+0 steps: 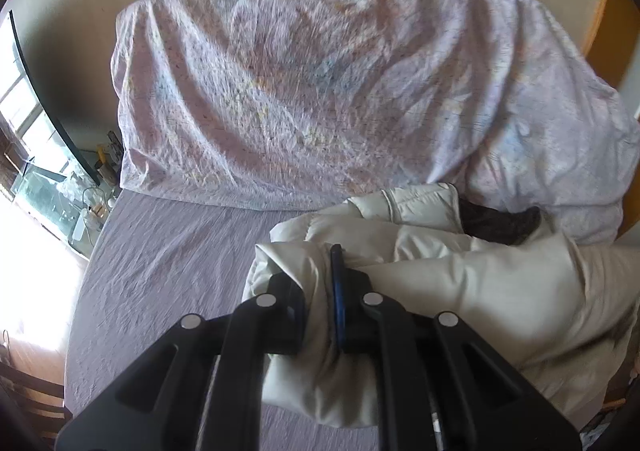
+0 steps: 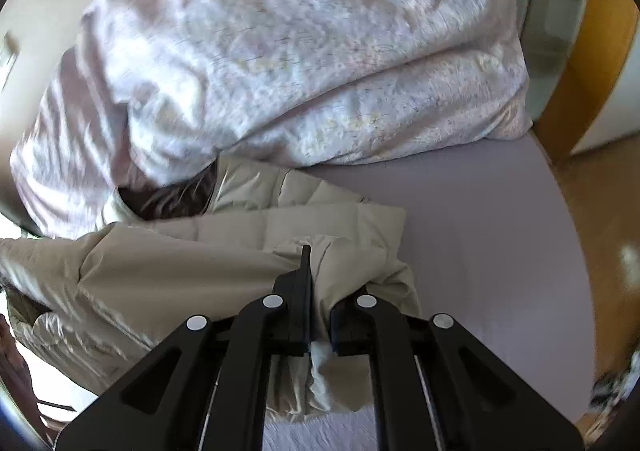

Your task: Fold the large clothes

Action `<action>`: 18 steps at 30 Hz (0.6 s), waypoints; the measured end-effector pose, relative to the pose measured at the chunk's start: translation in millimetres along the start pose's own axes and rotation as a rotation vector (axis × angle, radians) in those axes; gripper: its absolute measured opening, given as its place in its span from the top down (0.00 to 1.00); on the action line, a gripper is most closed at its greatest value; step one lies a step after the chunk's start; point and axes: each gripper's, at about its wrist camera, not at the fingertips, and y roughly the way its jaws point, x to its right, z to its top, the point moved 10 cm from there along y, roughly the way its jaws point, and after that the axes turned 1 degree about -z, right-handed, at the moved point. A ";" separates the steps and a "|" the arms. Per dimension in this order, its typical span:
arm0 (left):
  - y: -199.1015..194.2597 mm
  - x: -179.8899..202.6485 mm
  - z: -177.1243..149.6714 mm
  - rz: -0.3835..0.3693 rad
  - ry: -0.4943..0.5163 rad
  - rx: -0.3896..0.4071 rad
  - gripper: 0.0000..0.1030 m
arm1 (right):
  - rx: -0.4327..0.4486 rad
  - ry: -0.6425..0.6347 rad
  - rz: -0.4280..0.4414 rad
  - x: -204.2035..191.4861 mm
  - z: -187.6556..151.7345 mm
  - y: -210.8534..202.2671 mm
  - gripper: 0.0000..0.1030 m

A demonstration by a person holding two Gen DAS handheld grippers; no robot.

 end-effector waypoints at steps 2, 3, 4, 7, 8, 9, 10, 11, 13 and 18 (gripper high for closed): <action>15.2 -1.2 3.1 0.013 -0.009 -0.020 0.88 | -0.004 0.034 -0.001 3.1 9.5 9.7 0.94; 20.5 -1.1 3.7 0.019 -0.010 -0.027 0.88 | -0.007 0.048 -0.004 4.3 13.6 15.3 0.94; 27.3 -1.4 4.5 0.026 -0.009 -0.036 0.88 | -0.013 0.062 -0.010 5.5 18.2 22.6 0.93; 50.5 -2.1 6.2 0.044 -0.014 -0.068 0.86 | -0.035 0.083 -0.022 6.5 29.5 42.6 0.93; 58.5 -2.4 6.3 0.047 -0.017 -0.081 0.86 | -0.043 0.091 -0.023 6.5 32.3 49.0 0.93; 65.8 -2.7 6.0 0.050 -0.020 -0.092 0.86 | -0.053 0.101 -0.023 6.7 33.5 57.2 0.93; 72.4 -2.9 5.5 0.052 -0.024 -0.101 0.86 | -0.058 0.107 -0.022 6.9 34.1 62.2 0.93; 78.1 -3.0 5.3 0.053 -0.027 -0.109 0.85 | -0.066 0.115 -0.021 7.1 35.0 69.2 0.93; 92.4 -3.0 4.7 0.056 -0.036 -0.129 0.85 | -0.077 0.130 -0.016 7.9 36.2 80.2 0.93; 119.5 -2.6 2.9 0.057 -0.061 -0.160 0.84 | -0.115 0.189 0.015 9.6 39.6 105.9 0.92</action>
